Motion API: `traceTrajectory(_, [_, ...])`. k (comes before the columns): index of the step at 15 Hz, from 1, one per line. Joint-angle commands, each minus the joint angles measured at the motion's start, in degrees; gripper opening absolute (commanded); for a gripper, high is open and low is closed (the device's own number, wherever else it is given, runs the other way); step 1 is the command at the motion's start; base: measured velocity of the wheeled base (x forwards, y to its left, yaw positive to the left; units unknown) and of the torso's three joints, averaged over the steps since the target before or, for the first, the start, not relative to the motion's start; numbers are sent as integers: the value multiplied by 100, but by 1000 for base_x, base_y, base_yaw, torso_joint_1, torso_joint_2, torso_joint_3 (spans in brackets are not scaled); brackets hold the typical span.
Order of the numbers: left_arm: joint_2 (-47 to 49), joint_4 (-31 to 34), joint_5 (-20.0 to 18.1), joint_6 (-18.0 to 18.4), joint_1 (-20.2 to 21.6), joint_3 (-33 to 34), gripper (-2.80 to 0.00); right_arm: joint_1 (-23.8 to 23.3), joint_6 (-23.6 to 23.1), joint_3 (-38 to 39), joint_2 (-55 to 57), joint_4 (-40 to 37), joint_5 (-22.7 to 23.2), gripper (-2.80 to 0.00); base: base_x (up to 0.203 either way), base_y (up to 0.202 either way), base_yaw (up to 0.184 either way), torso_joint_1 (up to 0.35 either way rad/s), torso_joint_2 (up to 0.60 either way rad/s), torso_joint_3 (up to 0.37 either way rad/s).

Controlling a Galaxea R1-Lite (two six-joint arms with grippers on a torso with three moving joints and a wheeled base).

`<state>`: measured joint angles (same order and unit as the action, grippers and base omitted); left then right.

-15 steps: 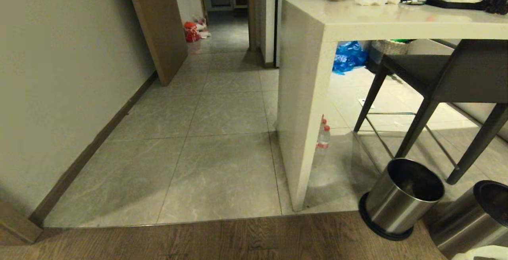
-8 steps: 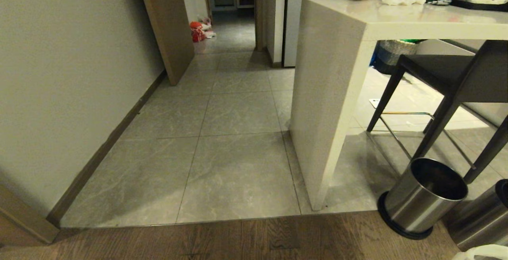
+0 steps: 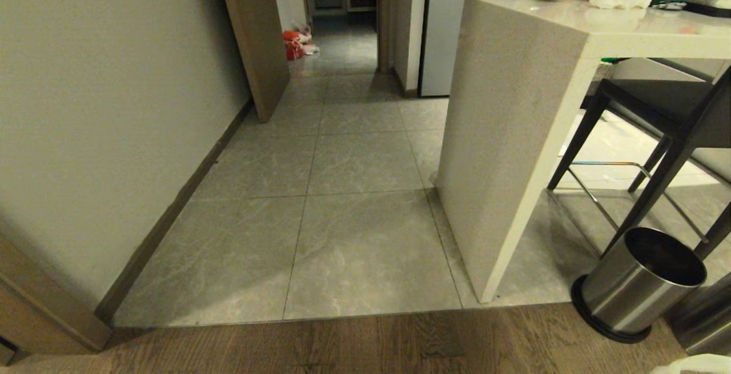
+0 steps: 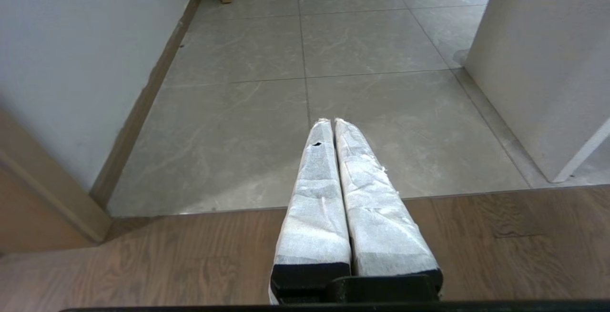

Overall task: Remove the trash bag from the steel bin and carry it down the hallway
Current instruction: Put the trash bag at the door

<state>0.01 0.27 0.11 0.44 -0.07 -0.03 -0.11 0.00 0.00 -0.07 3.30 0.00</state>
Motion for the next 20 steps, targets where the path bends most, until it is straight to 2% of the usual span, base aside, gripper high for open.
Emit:
traceTrajectory(1, [-1,-3,2,15,5,-4,-280,2,0,141,-1,4,0,-280,0,0,0,0,0,0])
traceTrajectory(20, [8,26,-2,35,7,-6,-280,2,0,141,-1,4,0,-280,0,0,0,-1,-26,-31])
